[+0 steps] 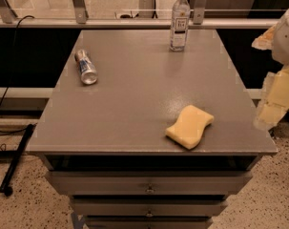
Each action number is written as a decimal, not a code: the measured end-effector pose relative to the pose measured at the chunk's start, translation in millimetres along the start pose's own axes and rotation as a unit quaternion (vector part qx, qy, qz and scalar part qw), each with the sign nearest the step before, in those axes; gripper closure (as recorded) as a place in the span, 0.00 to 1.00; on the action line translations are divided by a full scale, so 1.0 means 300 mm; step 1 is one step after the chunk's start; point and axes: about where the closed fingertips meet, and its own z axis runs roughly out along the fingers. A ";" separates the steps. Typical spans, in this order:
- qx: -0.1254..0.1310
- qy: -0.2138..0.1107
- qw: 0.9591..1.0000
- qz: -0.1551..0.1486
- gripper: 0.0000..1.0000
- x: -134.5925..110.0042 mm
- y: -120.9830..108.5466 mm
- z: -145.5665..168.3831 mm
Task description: Pick redbull can
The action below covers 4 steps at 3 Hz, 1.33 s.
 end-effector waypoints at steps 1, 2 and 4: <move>0.000 0.000 1.000 0.000 0.00 0.000 0.000 0.000; -0.010 -0.045 0.999 -0.016 0.00 -0.134 -0.060 0.070; -0.054 -0.145 0.986 -0.067 0.00 -0.628 -0.178 0.269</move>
Offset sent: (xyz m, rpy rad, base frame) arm 0.0857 0.0983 -0.0209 0.2219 -0.0092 0.1578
